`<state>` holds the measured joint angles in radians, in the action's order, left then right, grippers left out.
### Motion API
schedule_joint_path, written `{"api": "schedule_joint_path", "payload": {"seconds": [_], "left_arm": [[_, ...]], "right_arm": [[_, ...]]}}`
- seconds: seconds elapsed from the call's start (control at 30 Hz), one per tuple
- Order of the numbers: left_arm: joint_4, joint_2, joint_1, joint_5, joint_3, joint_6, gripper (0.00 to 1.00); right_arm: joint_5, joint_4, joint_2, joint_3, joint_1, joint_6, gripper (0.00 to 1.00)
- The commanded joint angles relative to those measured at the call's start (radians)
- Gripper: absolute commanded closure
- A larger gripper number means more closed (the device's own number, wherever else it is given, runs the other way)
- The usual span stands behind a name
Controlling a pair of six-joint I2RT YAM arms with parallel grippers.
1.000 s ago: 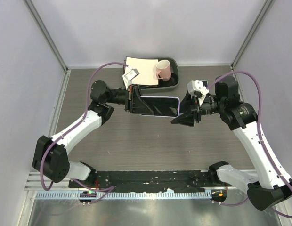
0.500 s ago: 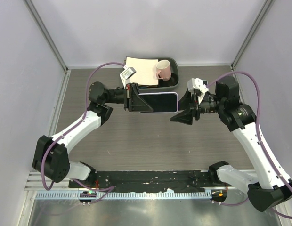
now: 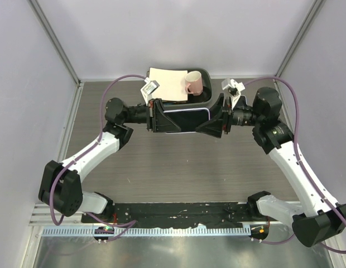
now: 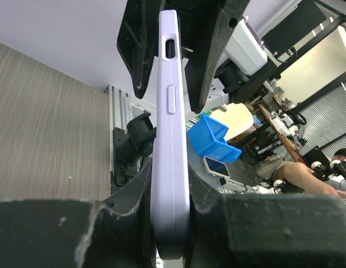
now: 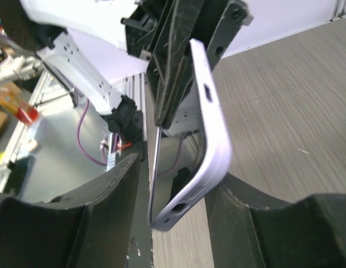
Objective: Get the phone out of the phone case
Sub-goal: Remove the phone case from the phone.
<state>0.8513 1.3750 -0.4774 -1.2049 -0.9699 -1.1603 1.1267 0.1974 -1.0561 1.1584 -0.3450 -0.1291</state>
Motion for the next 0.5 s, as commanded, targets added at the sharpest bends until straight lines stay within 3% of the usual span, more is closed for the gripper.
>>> {"api": "schedule_joint_path", "payload": {"seconds": [0.0,0.1,0.13,0.27,0.3,0.4,0.47], "left_arm": [[0.017,-0.039,0.002,0.027,0.0,0.056,1.0],[0.02,-0.04,0.002,0.034,-0.001,0.059,1.0],[0.022,-0.036,0.002,0.036,0.0,0.06,1.0],[0.025,-0.031,0.002,0.051,-0.004,0.063,1.0],[0.023,-0.03,0.002,0.054,-0.007,0.063,0.98],[0.026,-0.028,0.003,0.067,-0.009,0.068,0.79],[0.031,-0.025,0.003,0.07,-0.01,0.067,0.74]], "right_arm": [[-0.074,-0.303,-0.007,-0.042,-0.005,-0.273,0.48],[-0.084,-0.328,-0.013,-0.06,-0.003,-0.3,0.58],[-0.09,-0.343,-0.015,-0.071,-0.005,-0.309,0.7],[-0.09,-0.362,-0.01,-0.097,-0.005,-0.342,0.98],[-0.091,-0.362,-0.007,-0.106,-0.005,-0.343,0.99],[-0.102,-0.362,0.001,-0.118,-0.005,-0.348,0.99],[-0.111,-0.371,0.001,-0.124,-0.003,-0.359,0.99]]}}
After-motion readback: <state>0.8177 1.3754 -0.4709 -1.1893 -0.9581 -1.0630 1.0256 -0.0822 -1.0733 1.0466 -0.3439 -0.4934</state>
